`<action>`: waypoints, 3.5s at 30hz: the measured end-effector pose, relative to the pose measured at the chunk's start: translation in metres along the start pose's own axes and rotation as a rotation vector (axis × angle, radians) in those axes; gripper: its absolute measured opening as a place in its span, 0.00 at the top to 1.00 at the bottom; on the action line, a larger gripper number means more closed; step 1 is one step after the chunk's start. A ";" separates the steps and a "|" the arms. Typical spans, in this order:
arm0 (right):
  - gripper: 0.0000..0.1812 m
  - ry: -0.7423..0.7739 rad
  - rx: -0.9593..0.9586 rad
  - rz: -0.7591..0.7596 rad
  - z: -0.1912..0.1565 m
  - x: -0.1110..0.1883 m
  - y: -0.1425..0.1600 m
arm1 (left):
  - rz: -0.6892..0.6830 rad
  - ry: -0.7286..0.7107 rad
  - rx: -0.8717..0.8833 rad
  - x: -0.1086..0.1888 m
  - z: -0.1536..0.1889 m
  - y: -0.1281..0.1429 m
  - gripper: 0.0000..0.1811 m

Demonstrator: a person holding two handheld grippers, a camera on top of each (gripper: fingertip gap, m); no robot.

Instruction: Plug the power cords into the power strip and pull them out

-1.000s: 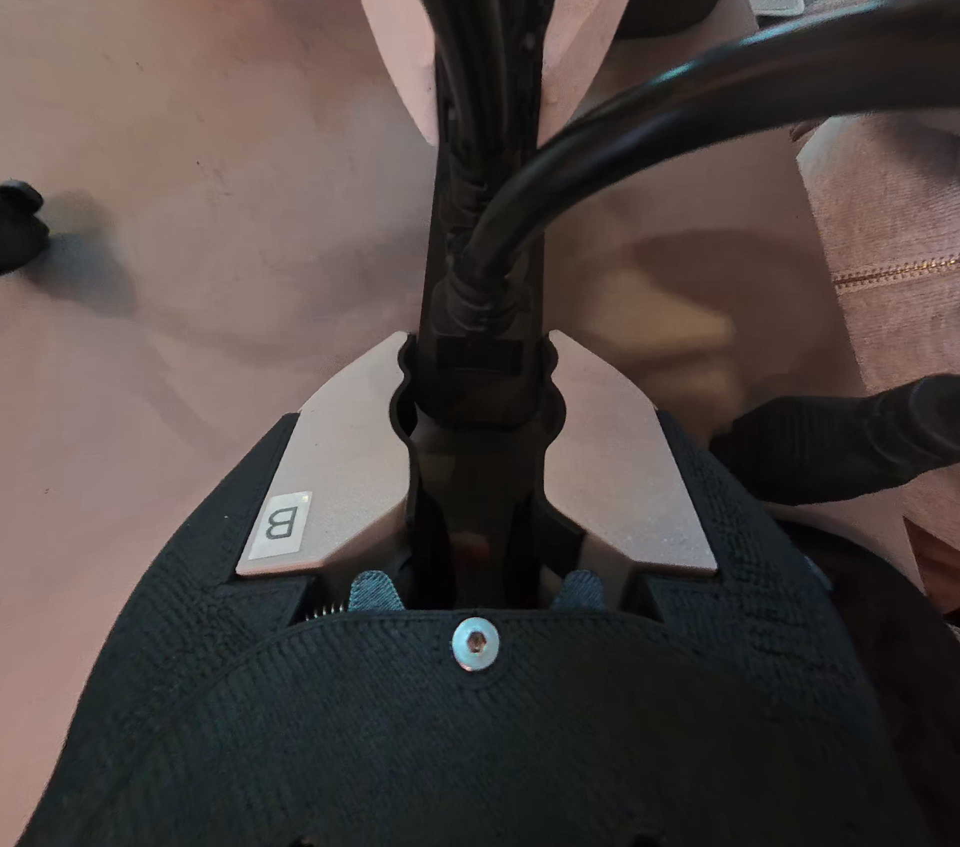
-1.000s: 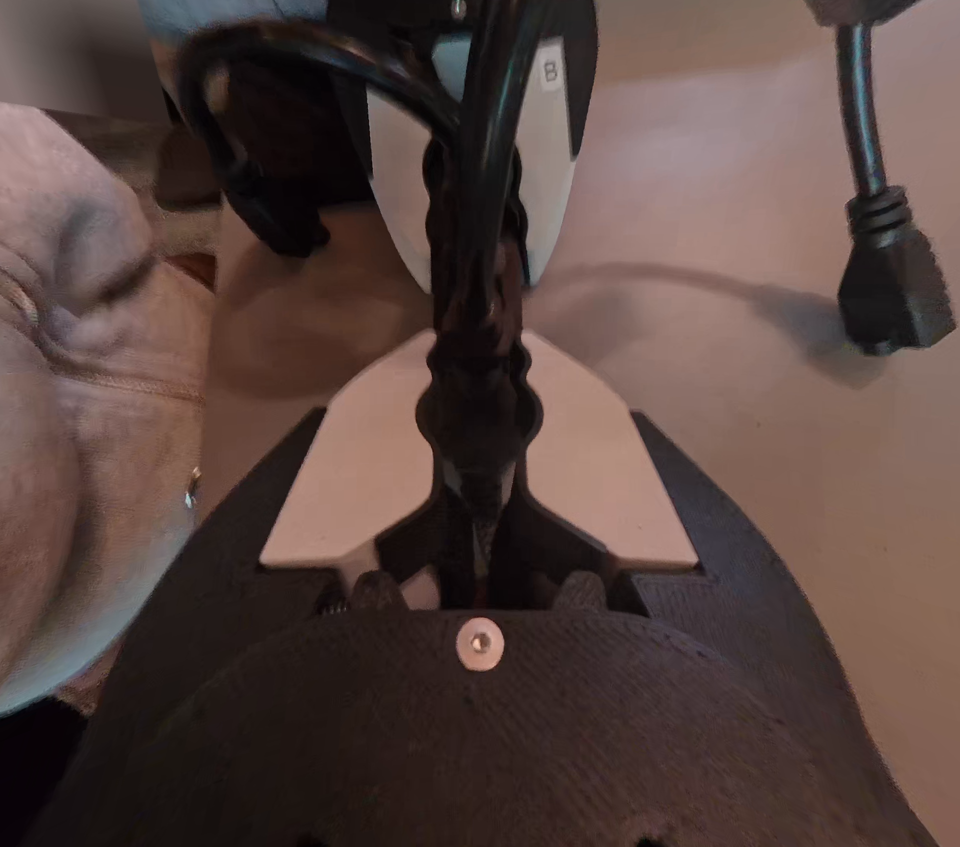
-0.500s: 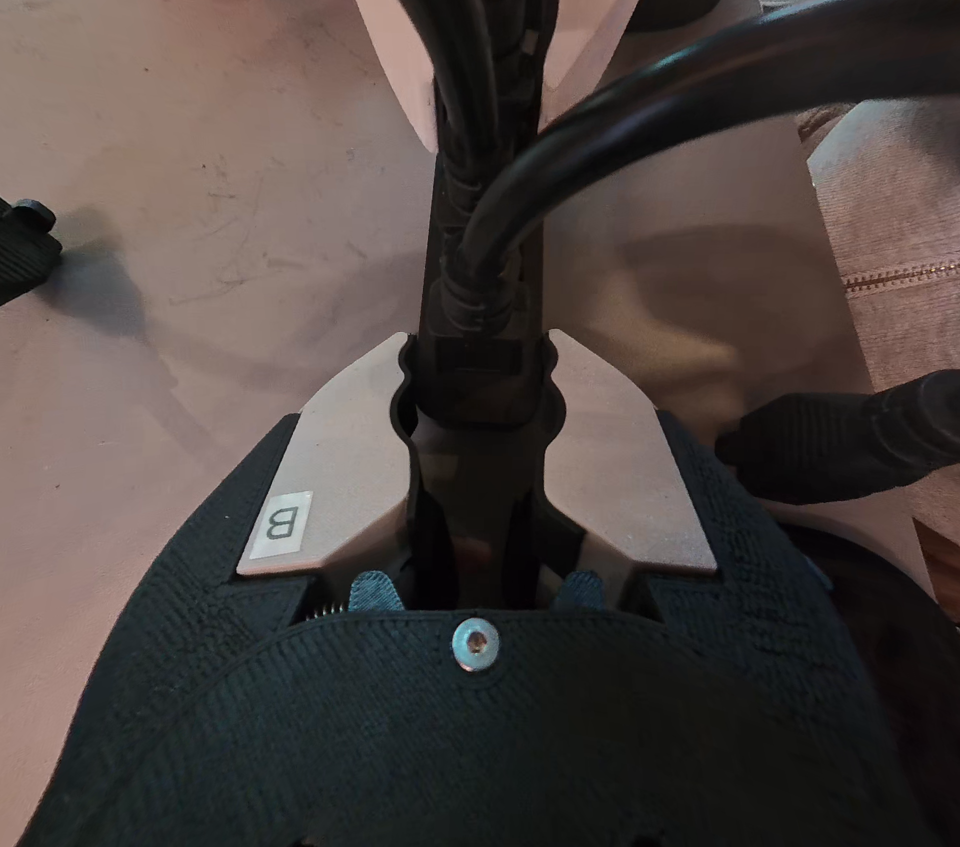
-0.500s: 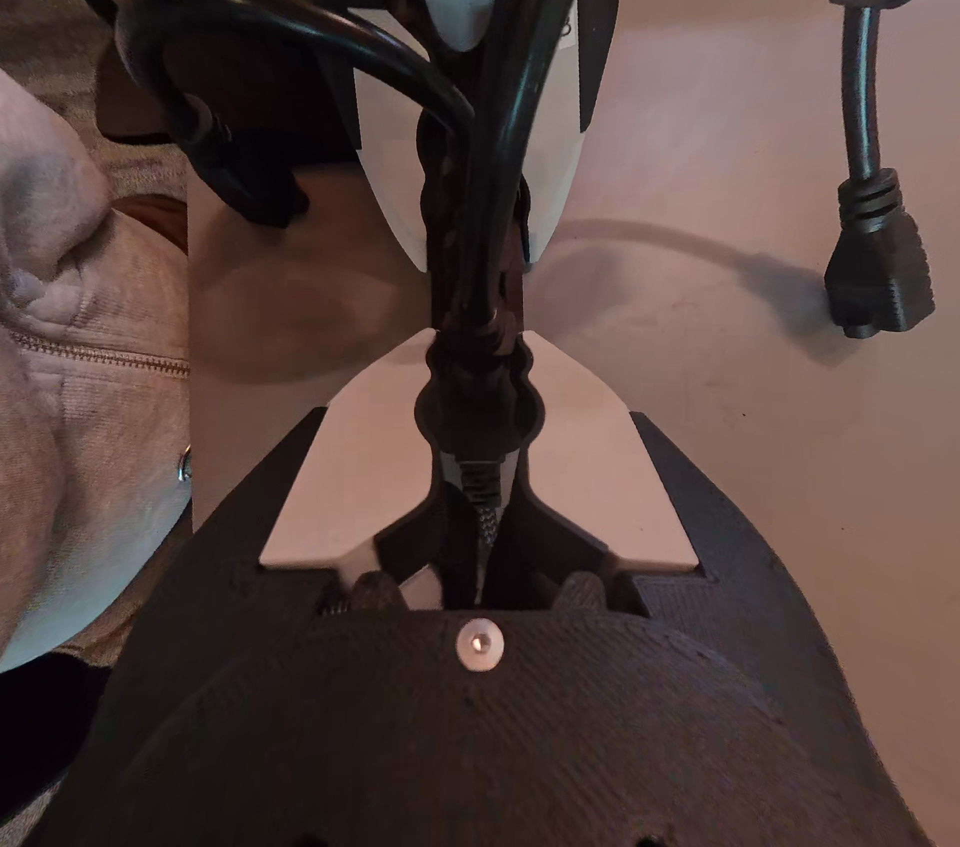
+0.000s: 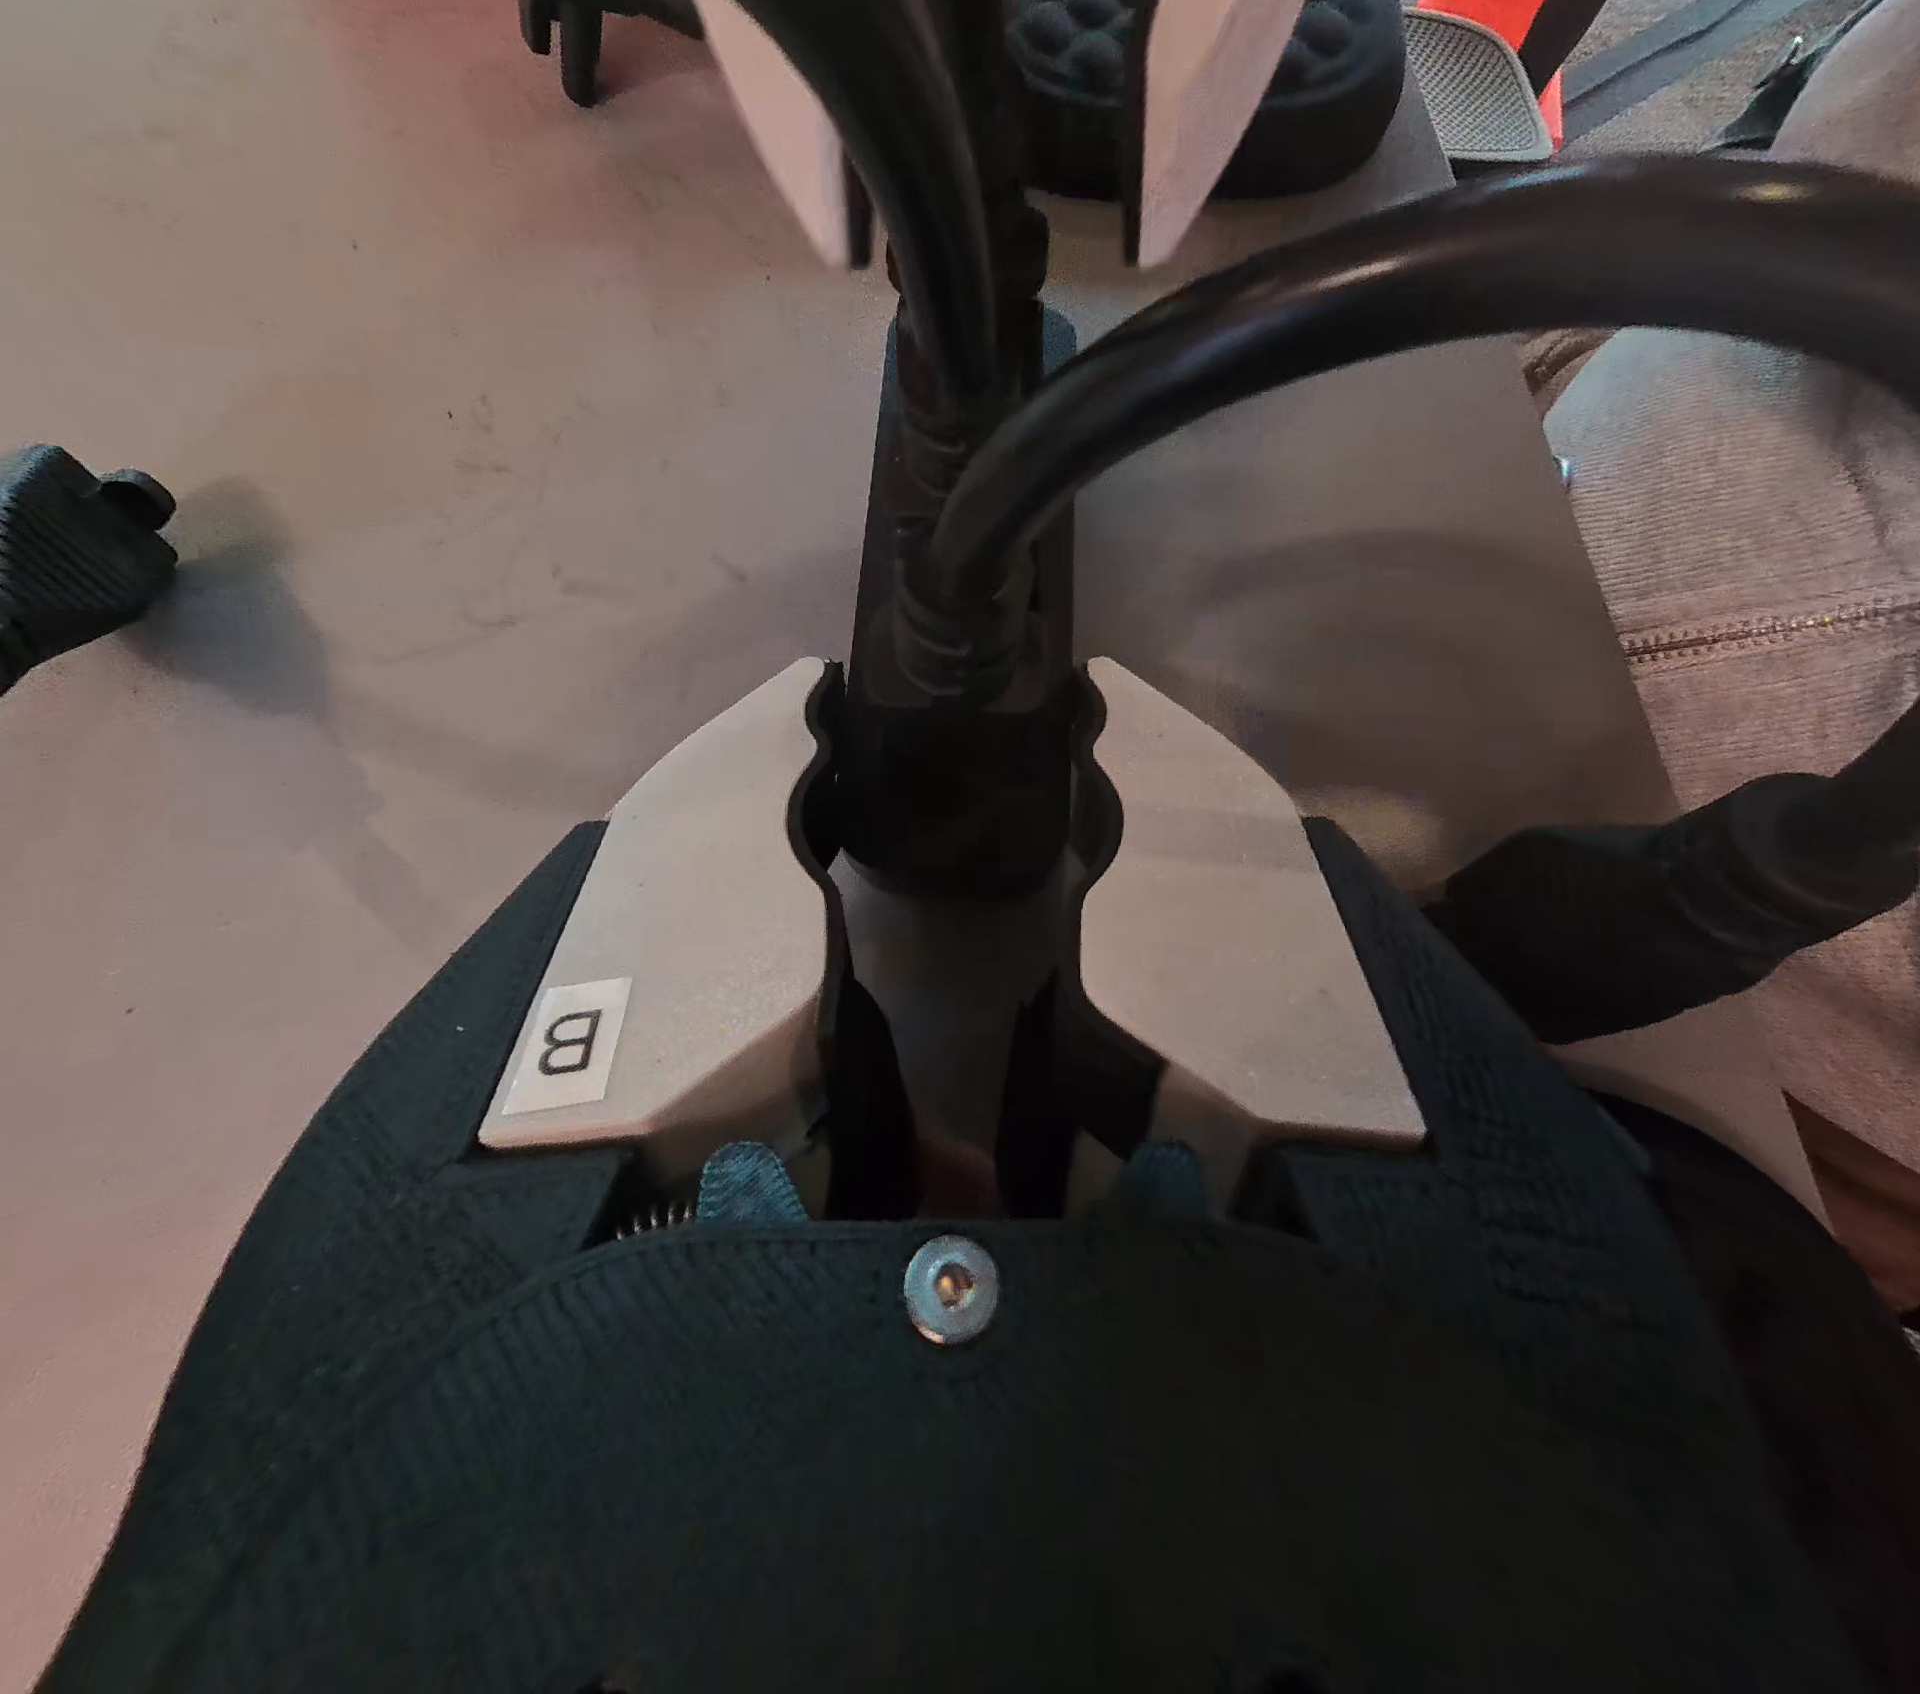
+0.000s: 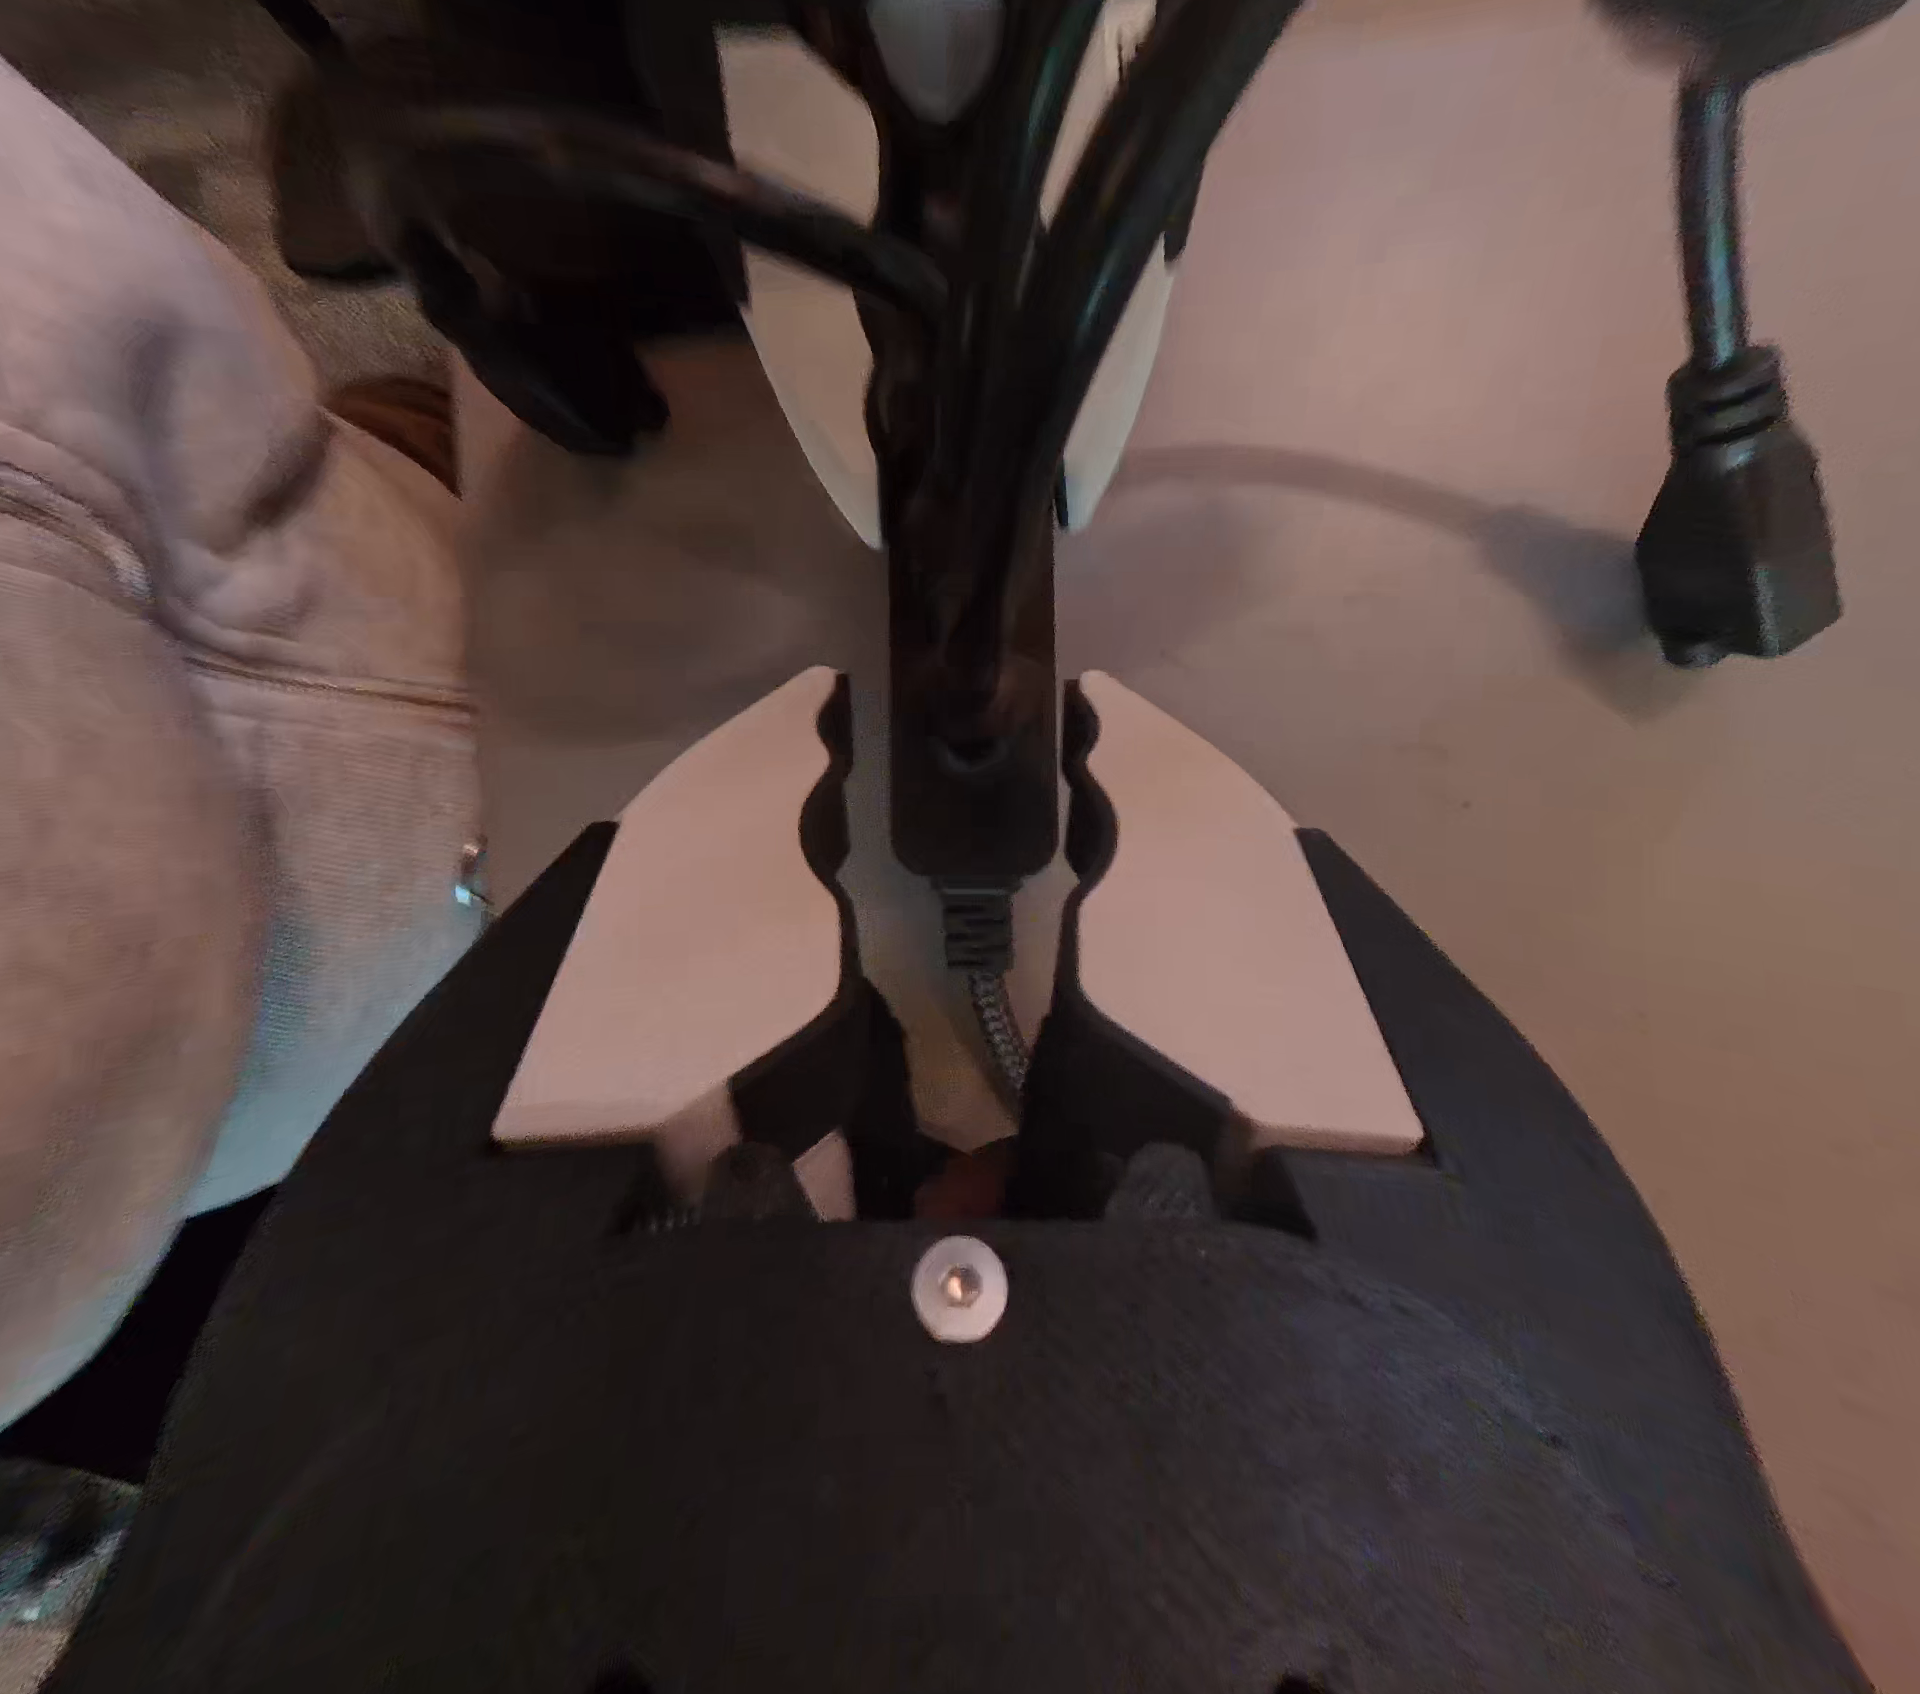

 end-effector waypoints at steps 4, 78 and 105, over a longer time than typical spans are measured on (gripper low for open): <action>0.90 0.019 0.021 -0.104 0.000 0.001 -0.011 | 0.001 0.001 -0.001 0.000 0.000 0.000 0.77; 0.78 0.079 0.014 0.298 -0.009 -0.002 0.052 | 0.160 -0.283 0.060 0.085 0.010 0.001 0.63; 0.91 0.205 0.059 0.554 -0.013 -0.008 0.040 | 0.093 -0.631 0.238 0.030 0.059 -0.096 0.83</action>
Point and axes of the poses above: each gripper's, where its closed fingertips meet, x back along the fingers, y out of its underside, z = x × y across the jaws, the point moved 9 cm from there along x, back along the fingers, and after that the axes turned 2 degrees about x, right-handed, at the moved point
